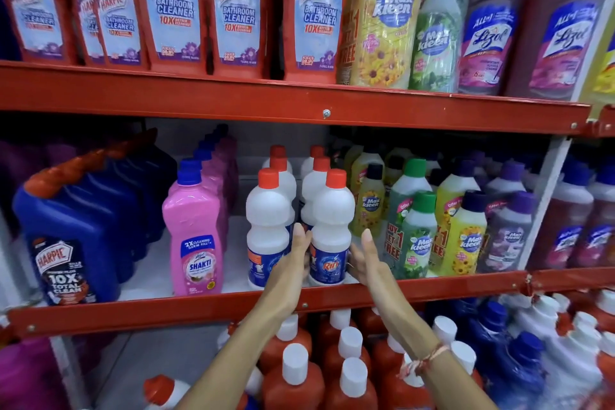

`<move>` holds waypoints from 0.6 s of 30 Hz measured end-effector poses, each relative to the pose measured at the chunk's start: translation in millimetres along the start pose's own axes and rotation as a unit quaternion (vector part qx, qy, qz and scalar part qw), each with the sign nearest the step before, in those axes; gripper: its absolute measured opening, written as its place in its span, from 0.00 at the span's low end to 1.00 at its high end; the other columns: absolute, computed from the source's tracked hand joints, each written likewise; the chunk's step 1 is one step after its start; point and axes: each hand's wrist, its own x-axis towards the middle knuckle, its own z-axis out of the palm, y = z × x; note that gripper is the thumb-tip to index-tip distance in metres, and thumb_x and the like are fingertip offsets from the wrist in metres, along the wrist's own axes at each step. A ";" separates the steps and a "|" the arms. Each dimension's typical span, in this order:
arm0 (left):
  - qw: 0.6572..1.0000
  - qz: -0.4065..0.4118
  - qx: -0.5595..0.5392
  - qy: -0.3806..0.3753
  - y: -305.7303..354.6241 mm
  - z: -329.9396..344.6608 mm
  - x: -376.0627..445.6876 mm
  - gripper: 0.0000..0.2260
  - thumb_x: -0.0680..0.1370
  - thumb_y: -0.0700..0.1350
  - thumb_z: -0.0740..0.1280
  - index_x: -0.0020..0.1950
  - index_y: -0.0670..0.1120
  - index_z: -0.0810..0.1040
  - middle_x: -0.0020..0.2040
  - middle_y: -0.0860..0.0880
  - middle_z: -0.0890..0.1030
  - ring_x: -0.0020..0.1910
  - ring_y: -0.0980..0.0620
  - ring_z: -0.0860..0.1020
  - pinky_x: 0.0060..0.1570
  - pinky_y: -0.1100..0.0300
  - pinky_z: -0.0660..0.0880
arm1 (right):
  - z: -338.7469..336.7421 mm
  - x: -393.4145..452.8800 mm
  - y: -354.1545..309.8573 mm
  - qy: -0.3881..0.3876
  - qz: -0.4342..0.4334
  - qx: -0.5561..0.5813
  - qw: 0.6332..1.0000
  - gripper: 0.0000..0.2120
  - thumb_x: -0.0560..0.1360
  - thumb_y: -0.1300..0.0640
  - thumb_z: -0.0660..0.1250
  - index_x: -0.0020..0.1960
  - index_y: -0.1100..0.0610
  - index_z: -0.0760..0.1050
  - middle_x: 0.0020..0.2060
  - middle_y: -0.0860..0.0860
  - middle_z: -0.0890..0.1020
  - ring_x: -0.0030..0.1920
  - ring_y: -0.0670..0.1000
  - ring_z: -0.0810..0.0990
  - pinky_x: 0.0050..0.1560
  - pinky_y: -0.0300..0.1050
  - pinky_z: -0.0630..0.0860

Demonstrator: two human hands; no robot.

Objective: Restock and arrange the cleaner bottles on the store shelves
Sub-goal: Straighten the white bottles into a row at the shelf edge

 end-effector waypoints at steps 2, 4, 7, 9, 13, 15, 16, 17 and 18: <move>1.000 -0.007 -0.003 -0.001 -1.4 -3.0 -0.6 0.39 0.65 0.71 0.47 0.72 0.55 0.67 0.72 0.46 0.71 0.69 0.48 0.72 0.58 0.62 0.68 | 0.6 -0.4 -0.4 0.003 0.011 -0.007 1.000 0.36 0.65 0.17 0.45 0.64 0.30 0.72 0.67 0.40 0.76 0.69 0.45 0.74 0.72 0.45 0.61; 1.000 -0.016 0.001 -0.006 -1.8 -5.5 -1.8 0.39 0.66 0.71 0.47 0.72 0.55 0.66 0.72 0.47 0.71 0.69 0.49 0.71 0.61 0.60 0.67 | 2.0 -2.9 -3.7 -0.006 0.009 -0.002 1.000 0.38 0.67 0.19 0.45 0.69 0.34 0.70 0.66 0.39 0.75 0.69 0.44 0.73 0.71 0.42 0.61; 1.000 -0.013 -0.004 -0.027 -2.0 -9.4 -7.2 0.36 0.66 0.72 0.48 0.70 0.58 0.69 0.70 0.51 0.73 0.62 0.56 0.74 0.63 0.59 0.67 | 7.8 -8.5 -7.3 0.020 -0.012 0.004 1.000 0.32 0.70 0.24 0.47 0.66 0.36 0.73 0.61 0.35 0.76 0.61 0.36 0.77 0.64 0.32 0.66; 0.999 0.036 0.016 -0.016 -7.7 -13.4 -14.0 0.31 0.68 0.72 0.50 0.62 0.60 0.75 0.65 0.55 0.77 0.57 0.61 0.77 0.63 0.59 0.68 | 19.9 -14.1 -7.6 0.135 -0.074 0.012 0.988 0.23 0.73 0.29 0.51 0.54 0.37 0.78 0.52 0.37 0.81 0.53 0.33 0.80 0.49 0.25 0.71; 0.965 0.182 0.018 0.186 -23.6 -34.3 -30.0 0.20 0.80 0.57 0.55 0.44 0.52 0.85 0.45 0.55 0.87 0.49 0.58 0.83 0.54 0.59 0.77 | 48.2 -22.1 -8.3 0.274 -0.195 0.008 0.942 0.17 0.77 0.36 0.57 0.46 0.45 0.79 0.42 0.46 0.83 0.46 0.44 0.82 0.45 0.28 0.74; 0.945 0.197 -0.010 0.260 -23.4 -48.1 -33.2 0.18 0.81 0.50 0.56 0.42 0.51 0.84 0.43 0.53 0.87 0.48 0.56 0.83 0.50 0.61 0.78 | 63.9 -21.0 -14.0 0.149 -0.180 0.025 0.972 0.16 0.76 0.36 0.58 0.49 0.43 0.80 0.46 0.44 0.86 0.50 0.41 0.84 0.51 0.30 0.76; 0.941 0.189 -0.019 0.279 -22.8 -53.7 -33.2 0.17 0.82 0.47 0.56 0.44 0.51 0.83 0.44 0.53 0.86 0.49 0.55 0.83 0.49 0.62 0.77 | 71.6 -18.2 -18.7 0.082 -0.147 0.037 0.985 0.16 0.76 0.36 0.59 0.53 0.41 0.80 0.52 0.43 0.86 0.56 0.41 0.82 0.57 0.33 0.75; 0.942 0.175 -0.022 0.285 -22.2 -57.9 -32.8 0.15 0.82 0.45 0.55 0.47 0.49 0.82 0.47 0.52 0.85 0.52 0.53 0.82 0.48 0.64 0.75 | 79.4 -12.9 -21.7 0.030 -0.107 0.061 0.992 0.17 0.78 0.38 0.58 0.60 0.42 0.78 0.59 0.43 0.83 0.61 0.42 0.80 0.62 0.36 0.73; 0.947 0.154 -0.016 0.280 -21.3 -60.2 -33.0 0.13 0.82 0.45 0.55 0.51 0.49 0.80 0.51 0.52 0.83 0.54 0.53 0.80 0.47 0.66 0.73 | 87.6 -7.6 -27.9 0.008 -0.065 0.086 0.994 0.18 0.81 0.41 0.56 0.66 0.45 0.75 0.66 0.45 0.79 0.66 0.44 0.77 0.65 0.38 0.72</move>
